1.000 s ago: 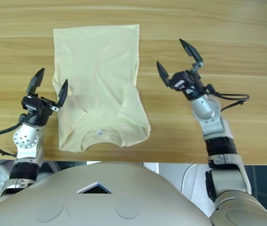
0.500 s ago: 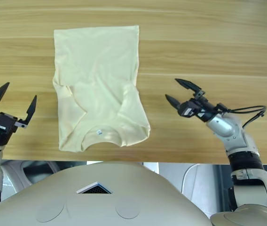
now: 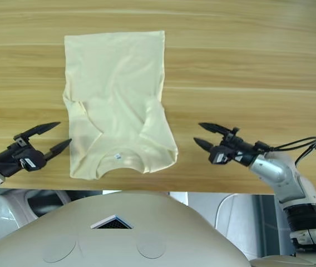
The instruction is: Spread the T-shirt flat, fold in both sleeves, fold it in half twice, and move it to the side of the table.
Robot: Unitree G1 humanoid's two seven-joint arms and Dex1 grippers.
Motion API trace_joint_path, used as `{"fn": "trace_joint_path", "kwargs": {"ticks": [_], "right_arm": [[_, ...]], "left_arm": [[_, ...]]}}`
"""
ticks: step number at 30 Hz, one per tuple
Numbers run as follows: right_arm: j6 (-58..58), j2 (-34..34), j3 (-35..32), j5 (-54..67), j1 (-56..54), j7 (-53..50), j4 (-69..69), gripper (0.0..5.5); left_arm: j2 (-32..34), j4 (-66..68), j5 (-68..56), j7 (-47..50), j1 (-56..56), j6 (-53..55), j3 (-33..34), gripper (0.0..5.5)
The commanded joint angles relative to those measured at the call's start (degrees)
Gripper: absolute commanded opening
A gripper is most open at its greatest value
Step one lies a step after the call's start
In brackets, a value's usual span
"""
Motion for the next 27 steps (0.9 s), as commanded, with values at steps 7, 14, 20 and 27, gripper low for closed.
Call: {"fn": "trace_joint_path", "kwargs": {"ticks": [7,14,20,27], "right_arm": [[1.4,0.1,1.1,-2.5,2.3,1.3,-2.6,2.57],[0.4,-1.3,2.0,-2.0,3.8,3.2,-5.3,2.57],[0.9,-1.0,1.4,-2.1,5.6,3.0,-7.3,2.57],[1.0,-0.7,1.7,-2.6,4.8,3.2,-7.1,2.57]], "left_arm": [[2.6,-0.1,12.1,1.5,1.4,5.0,5.8,2.77],[-0.1,-7.0,20.4,-1.8,4.6,5.9,-9.2,2.77],[1.9,-4.4,22.5,-0.8,4.7,8.3,-9.8,2.77],[2.9,-1.0,23.1,3.1,4.5,10.2,-6.8,2.77]]}}
